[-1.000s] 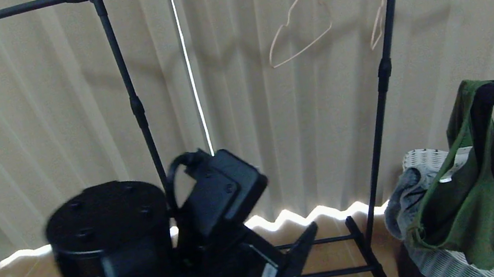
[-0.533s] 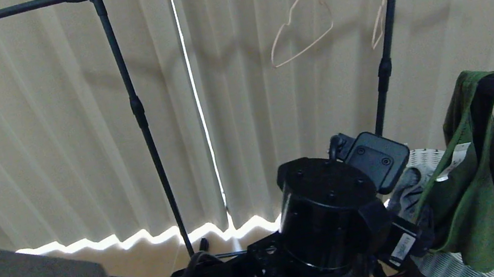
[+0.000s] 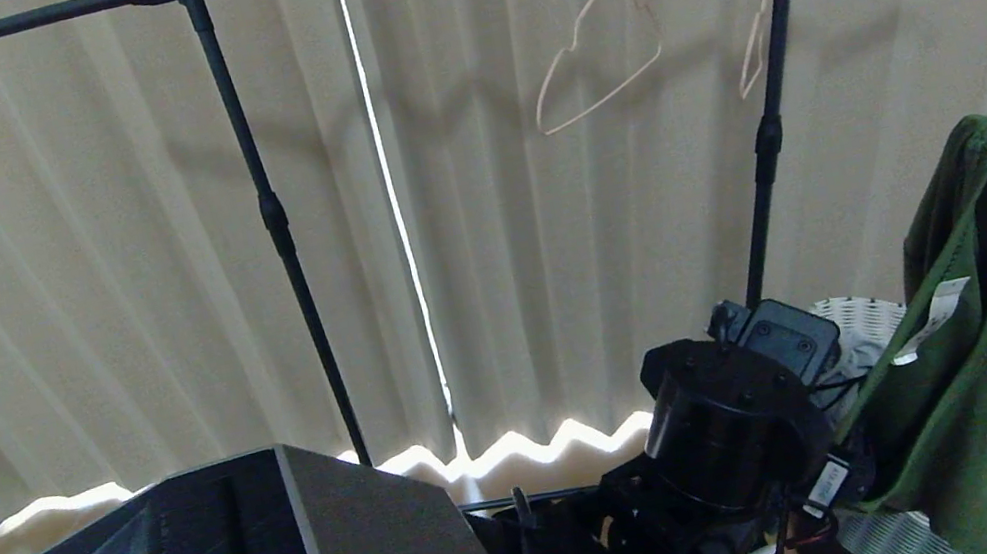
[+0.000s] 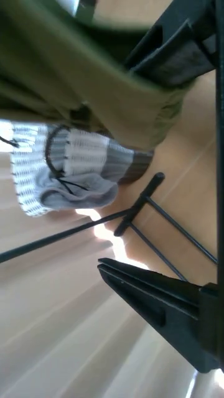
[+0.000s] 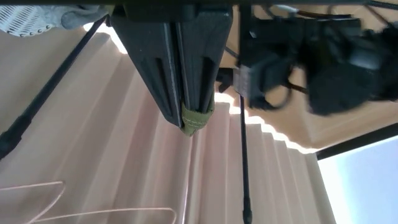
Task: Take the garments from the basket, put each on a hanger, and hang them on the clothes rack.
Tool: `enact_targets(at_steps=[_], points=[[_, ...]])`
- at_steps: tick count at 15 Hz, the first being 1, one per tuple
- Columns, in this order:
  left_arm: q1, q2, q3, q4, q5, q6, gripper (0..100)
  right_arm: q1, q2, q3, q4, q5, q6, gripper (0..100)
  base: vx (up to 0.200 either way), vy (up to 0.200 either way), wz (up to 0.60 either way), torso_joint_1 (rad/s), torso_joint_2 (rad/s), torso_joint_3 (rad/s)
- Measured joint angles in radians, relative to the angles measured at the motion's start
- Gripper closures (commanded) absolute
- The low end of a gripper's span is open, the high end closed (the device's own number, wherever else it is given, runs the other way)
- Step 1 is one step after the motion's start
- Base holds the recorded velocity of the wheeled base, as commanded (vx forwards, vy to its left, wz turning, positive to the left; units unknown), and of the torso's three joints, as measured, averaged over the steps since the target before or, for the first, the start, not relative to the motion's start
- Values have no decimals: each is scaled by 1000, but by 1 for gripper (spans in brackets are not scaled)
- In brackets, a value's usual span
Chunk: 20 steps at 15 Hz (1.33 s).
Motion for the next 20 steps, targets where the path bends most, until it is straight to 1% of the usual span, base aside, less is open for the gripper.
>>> enact_targets(at_steps=[3,5,7,9,11,12,14,15,16,18,20], points=[[2,10,29,19,3,0,100,1,-10,0,1,0,0,100,0,0,0,0,0,0],[1,-1,72,3,9,3,100,1,-12,1,3,-2,0,100,0,0,0,0,0,0],[-1,-29,125,-52,74,5,100,1,-10,1,6,-3,0,100,0,0,0,0,0,0],[0,-90,180,-32,97,11,100,1,2,1,5,-6,0,100,0,0,0,0,0,0],[19,-201,230,59,103,14,100,1,16,1,4,-8,0,100,0,0,0,0,0,0],[35,-270,252,124,104,15,100,1,23,1,4,-8,0,100,0,0,0,0,0,0],[77,-407,274,247,103,19,100,1,36,-7,1,-9,0,100,0,0,0,0,0,0],[103,-468,279,291,91,28,100,1,47,-23,2,-10,-1,100,0,0,0,0,0,0],[137,-527,281,323,74,46,100,1,64,-51,1,-10,-1,100,0,0,0,0,0,0],[232,-631,280,395,34,115,100,1,108,-118,0,-11,-3,100,0,0,0,0,0,0],[300,-695,221,503,20,156,100,0,163,-187,0,-12,-6,100,0,0,0,0,0,0]])
